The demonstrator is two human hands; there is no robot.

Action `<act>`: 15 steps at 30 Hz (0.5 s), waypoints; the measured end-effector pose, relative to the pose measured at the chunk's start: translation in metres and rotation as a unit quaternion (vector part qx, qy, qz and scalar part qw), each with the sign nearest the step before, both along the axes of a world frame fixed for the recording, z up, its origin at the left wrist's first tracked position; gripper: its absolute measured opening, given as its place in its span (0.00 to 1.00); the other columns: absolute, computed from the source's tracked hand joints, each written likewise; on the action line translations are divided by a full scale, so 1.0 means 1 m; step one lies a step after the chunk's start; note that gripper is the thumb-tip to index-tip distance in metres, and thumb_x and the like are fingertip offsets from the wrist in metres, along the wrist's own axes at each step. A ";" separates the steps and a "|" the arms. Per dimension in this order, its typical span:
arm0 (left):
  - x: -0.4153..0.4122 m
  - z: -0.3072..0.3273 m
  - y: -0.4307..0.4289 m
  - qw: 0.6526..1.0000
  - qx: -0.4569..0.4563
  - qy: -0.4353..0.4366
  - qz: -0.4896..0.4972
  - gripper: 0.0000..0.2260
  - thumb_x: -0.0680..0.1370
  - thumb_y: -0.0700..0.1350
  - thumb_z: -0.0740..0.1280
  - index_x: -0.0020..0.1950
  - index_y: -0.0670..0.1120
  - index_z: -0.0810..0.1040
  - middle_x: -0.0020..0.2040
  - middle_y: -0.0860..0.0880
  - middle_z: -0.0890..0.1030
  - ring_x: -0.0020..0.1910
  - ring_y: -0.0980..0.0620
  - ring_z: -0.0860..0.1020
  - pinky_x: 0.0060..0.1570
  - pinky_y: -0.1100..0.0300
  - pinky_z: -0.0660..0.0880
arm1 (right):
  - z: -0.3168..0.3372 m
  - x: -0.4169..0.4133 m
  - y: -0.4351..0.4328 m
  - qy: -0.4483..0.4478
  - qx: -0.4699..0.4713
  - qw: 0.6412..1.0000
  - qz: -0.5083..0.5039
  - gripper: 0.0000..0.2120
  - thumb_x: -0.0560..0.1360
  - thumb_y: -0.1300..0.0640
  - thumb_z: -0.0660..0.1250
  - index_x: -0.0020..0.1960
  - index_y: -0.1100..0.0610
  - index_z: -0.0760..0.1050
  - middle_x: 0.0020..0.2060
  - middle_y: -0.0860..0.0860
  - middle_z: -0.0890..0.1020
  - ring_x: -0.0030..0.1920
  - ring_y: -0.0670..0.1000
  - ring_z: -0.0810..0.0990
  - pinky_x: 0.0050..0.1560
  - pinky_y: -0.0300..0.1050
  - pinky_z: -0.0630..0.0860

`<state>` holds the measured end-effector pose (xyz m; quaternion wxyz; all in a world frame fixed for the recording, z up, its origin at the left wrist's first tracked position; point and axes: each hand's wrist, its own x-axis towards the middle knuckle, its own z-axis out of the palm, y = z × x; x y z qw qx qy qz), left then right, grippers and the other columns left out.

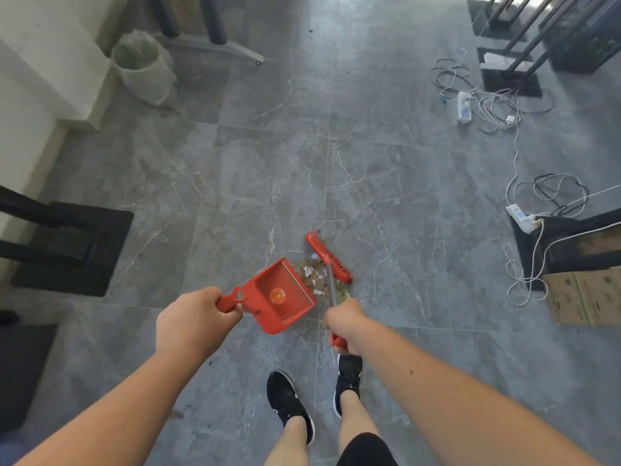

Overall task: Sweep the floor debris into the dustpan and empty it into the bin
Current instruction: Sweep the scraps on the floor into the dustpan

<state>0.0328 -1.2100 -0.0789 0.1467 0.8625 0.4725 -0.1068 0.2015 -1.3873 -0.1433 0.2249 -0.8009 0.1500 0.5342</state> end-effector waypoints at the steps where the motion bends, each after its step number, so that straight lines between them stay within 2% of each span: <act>1: -0.005 0.000 0.000 1.000 0.002 0.003 0.003 0.19 0.72 0.59 0.69 0.33 0.46 0.72 0.28 0.51 0.74 0.27 0.52 0.70 0.27 0.61 0.61 | 0.000 -0.003 0.000 -0.001 0.000 1.000 0.007 0.13 0.77 0.66 0.58 0.61 0.61 0.70 0.31 0.57 0.75 0.14 0.47 0.65 0.21 0.35 0.69; 5: -0.022 0.000 0.001 1.000 0.007 0.008 0.021 0.19 0.72 0.60 0.69 0.32 0.46 0.72 0.28 0.51 0.74 0.29 0.50 0.71 0.28 0.60 0.63 | 0.001 -0.007 -0.004 0.001 -0.006 0.999 0.032 0.15 0.76 0.67 0.59 0.62 0.62 0.71 0.30 0.57 0.74 0.17 0.49 0.65 0.22 0.35 0.68; 9: -0.026 -0.001 -0.002 1.000 0.001 0.006 0.024 0.19 0.72 0.60 0.69 0.32 0.46 0.72 0.28 0.51 0.75 0.29 0.50 0.73 0.29 0.60 0.65 | 0.006 -0.005 -0.010 0.006 -0.006 0.998 0.058 0.17 0.76 0.66 0.59 0.64 0.64 0.71 0.30 0.58 0.75 0.13 0.48 0.64 0.22 0.35 0.68; 12: -0.023 -0.001 -0.002 1.000 0.001 0.010 0.017 0.20 0.73 0.61 0.68 0.32 0.46 0.72 0.28 0.51 0.75 0.29 0.50 0.73 0.29 0.60 0.66 | 0.010 -0.001 -0.007 0.010 0.002 0.997 0.081 0.15 0.75 0.66 0.59 0.62 0.65 0.72 0.28 0.58 0.75 0.13 0.47 0.64 0.23 0.36 0.69; 15: -0.019 -0.001 -0.002 1.000 0.003 0.010 0.015 0.20 0.73 0.60 0.67 0.32 0.46 0.71 0.29 0.51 0.75 0.31 0.49 0.74 0.30 0.59 0.66 | 0.015 0.002 -0.001 0.016 0.007 0.996 0.090 0.10 0.74 0.67 0.61 0.55 0.62 0.72 0.26 0.57 0.74 0.14 0.47 0.64 0.23 0.35 0.69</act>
